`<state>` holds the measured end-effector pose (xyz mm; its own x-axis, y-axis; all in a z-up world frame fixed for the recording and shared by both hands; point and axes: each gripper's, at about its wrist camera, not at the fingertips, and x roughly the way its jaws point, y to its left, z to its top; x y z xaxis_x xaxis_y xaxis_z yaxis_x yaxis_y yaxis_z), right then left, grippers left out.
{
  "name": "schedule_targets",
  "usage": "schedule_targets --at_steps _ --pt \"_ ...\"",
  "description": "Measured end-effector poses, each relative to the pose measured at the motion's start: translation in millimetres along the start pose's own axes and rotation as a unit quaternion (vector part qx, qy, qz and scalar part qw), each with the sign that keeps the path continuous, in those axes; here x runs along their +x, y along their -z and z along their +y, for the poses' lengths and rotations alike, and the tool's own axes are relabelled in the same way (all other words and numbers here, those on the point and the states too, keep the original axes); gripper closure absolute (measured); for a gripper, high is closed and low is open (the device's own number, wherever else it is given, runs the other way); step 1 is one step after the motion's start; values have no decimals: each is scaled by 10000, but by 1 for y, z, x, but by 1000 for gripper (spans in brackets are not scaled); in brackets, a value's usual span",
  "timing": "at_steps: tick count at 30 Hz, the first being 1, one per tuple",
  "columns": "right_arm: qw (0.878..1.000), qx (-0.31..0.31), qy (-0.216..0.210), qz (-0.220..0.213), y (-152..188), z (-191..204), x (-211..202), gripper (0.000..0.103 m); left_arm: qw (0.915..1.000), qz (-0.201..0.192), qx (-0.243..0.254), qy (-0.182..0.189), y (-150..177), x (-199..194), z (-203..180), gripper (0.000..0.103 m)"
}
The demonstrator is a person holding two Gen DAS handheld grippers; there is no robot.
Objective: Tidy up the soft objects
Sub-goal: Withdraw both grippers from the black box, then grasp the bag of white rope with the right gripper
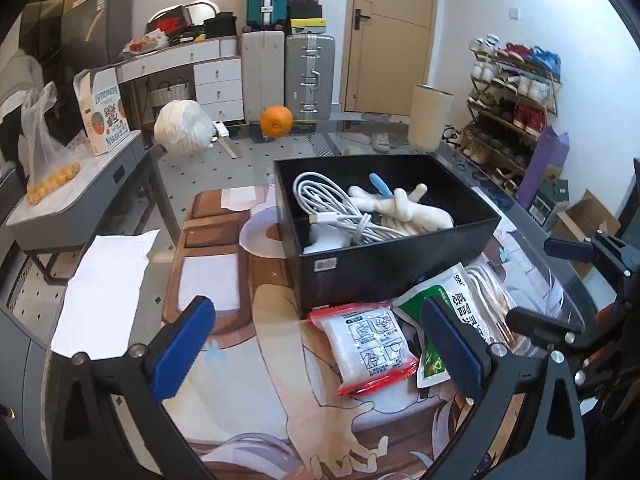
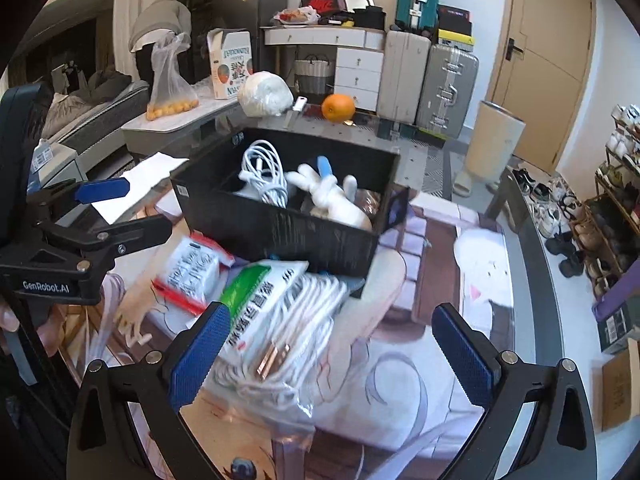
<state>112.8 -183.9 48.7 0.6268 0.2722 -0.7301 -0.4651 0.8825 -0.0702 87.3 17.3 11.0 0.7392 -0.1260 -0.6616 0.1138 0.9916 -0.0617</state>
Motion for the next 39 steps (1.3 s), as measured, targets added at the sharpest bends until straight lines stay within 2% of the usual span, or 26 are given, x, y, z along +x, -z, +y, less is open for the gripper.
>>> schedule_targets --at_steps 9,15,25,30,39 --pt "9972 501 320 454 7 -22 22 1 9996 255 -98 -110 3 15 2 0" --pt "9961 620 177 600 6 -26 29 1 9995 298 -110 -85 3 16 2 0" --pt "9968 218 -146 757 5 9 40 1 9995 313 -76 -62 2 18 1 0" --pt "9963 17 -57 858 8 20 46 1 9993 351 -50 -78 3 20 2 0" --pt "9945 416 155 947 14 -15 40 1 9990 416 -110 -83 3 22 4 0"
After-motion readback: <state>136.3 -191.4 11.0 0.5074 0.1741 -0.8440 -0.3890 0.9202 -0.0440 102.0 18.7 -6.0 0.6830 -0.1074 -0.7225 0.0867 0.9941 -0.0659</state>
